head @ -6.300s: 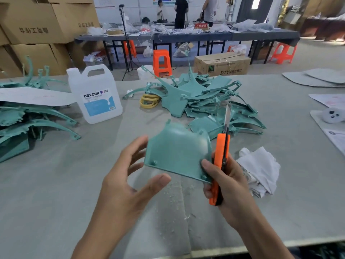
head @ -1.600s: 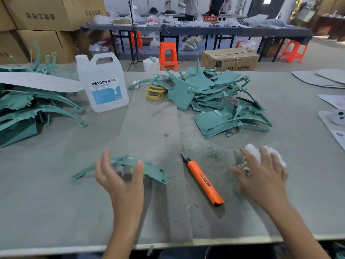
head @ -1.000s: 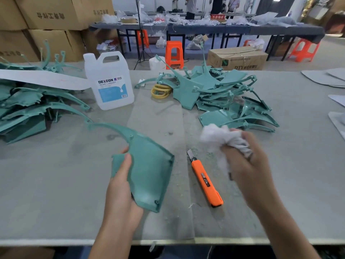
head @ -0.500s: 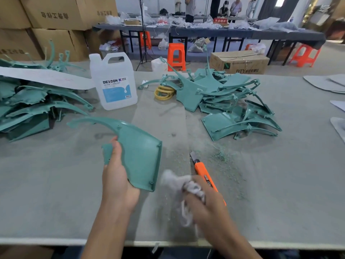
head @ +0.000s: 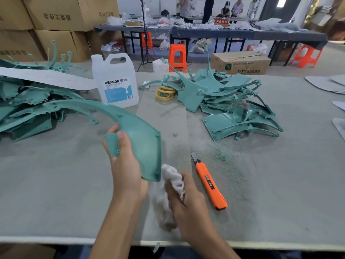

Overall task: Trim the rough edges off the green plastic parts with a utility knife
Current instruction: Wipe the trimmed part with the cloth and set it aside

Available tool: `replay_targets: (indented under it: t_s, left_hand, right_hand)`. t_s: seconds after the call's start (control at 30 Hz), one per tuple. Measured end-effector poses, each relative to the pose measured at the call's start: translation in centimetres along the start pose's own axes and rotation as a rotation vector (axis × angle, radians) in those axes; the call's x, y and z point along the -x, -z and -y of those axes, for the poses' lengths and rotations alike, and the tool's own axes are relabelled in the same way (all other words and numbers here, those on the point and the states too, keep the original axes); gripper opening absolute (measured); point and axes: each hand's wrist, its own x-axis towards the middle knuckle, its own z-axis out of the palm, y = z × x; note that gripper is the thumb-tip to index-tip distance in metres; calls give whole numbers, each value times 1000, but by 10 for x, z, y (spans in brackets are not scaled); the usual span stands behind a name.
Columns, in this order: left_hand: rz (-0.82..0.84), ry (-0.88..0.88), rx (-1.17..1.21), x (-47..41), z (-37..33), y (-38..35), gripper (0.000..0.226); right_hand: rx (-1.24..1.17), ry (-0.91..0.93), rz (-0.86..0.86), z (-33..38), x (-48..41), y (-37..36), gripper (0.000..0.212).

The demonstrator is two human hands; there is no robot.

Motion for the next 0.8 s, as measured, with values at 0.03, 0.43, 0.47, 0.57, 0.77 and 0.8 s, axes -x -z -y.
replay_targets:
  t_s: [0.03, 0.43, 0.47, 0.57, 0.77, 0.8]
  left_hand:
    - [24, 13, 6, -4, -4, 3, 22]
    - [344, 432, 69, 46, 13, -4, 55]
    - [378, 464, 68, 44, 12, -1, 66]
    - [508, 531, 26, 47, 4, 5, 86]
    - [359, 512, -84, 40, 6, 1, 73]
    - [305, 486, -102, 37, 8, 2, 69]
  right_hand:
    - [-24, -21, -30, -1, -1, 7, 13]
    - [203, 491, 135, 51, -28, -4, 46]
    - [255, 492, 102, 47, -38, 1, 47]
    - [290, 189, -7, 46, -74, 21, 49]
    - [278, 417, 24, 51, -24, 6, 44]
    - [293, 525, 53, 45, -12, -1, 45]
